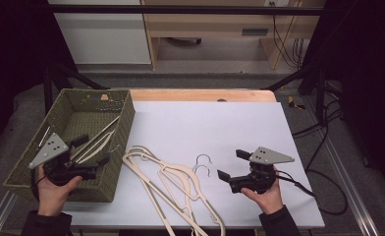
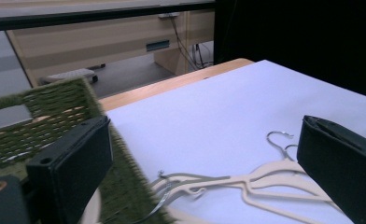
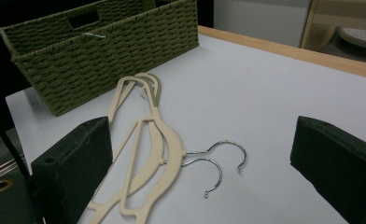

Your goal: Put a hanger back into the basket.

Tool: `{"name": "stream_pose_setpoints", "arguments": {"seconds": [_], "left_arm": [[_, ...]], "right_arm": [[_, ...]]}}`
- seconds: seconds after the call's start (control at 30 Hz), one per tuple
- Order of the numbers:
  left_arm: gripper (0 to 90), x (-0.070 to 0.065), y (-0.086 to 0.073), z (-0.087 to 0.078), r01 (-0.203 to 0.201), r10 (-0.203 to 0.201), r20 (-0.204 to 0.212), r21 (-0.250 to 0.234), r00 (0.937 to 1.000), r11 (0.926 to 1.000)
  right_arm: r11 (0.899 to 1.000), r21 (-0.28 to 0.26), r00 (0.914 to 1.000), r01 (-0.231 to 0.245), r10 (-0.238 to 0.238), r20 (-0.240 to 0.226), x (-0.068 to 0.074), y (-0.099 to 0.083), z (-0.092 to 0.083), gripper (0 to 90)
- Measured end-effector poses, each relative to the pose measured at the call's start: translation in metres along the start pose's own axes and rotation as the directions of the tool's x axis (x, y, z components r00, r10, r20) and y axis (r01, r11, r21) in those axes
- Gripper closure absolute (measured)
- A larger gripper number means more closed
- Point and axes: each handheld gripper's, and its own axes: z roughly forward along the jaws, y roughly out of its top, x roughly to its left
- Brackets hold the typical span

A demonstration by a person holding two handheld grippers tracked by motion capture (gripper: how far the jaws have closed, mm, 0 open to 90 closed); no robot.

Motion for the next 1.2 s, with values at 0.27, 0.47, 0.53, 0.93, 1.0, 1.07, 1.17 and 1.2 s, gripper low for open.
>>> {"name": "stream_pose_setpoints", "arguments": {"seconds": [0.27,0.47,0.53,0.93,1.0,1.07,1.17,1.2], "left_arm": [[3.3,-0.021,-0.008,0.011,-0.020,0.020,0.035,0.015,0.9992,0.9997],[3.3,-0.033,-0.008,0.021,-0.018,0.016,0.061,0.024,0.9980,0.9996],[3.2,-0.042,-0.005,0.028,-0.022,0.020,0.073,0.023,0.9971,0.9995],[4.0,-0.075,0.010,0.081,-0.028,0.021,0.126,0.060,0.9918,0.9978],[4.6,-0.077,0.010,0.086,-0.030,0.022,0.129,0.063,0.9914,0.9976],[4.8,-0.083,0.009,0.103,-0.033,0.020,0.135,0.091,0.9907,0.9953],[5.7,-0.088,0.006,0.119,-0.036,0.018,0.142,0.120,0.9897,0.9921],[6.0,-0.088,0.006,0.119,-0.036,0.018,0.142,0.120,0.9897,0.9921]], "right_arm": [[1.000,0.027,0.9998,0.009,-0.009,-0.015,0.005,0.001,0.011,6.3],[0.999,0.052,0.9997,0.011,-0.010,-0.021,0.008,-0.002,0.019,6.9],[0.999,0.051,0.9997,0.015,-0.014,-0.018,0.008,-0.002,0.018,6.9],[0.999,0.036,0.9999,0.015,-0.015,-0.004,0.007,-0.006,0.008,6.6],[0.999,0.034,0.9999,0.012,-0.012,0.000,0.006,-0.007,0.005,6.6],[0.999,0.033,1.0000,0.008,-0.008,0.003,0.004,-0.009,0.003,6.7],[0.999,0.039,0.9998,0.013,-0.014,0.014,0.002,-0.012,0.000,6.7],[0.999,0.035,0.9999,0.008,-0.009,0.013,0.002,-0.013,-0.001,6.8]]}}
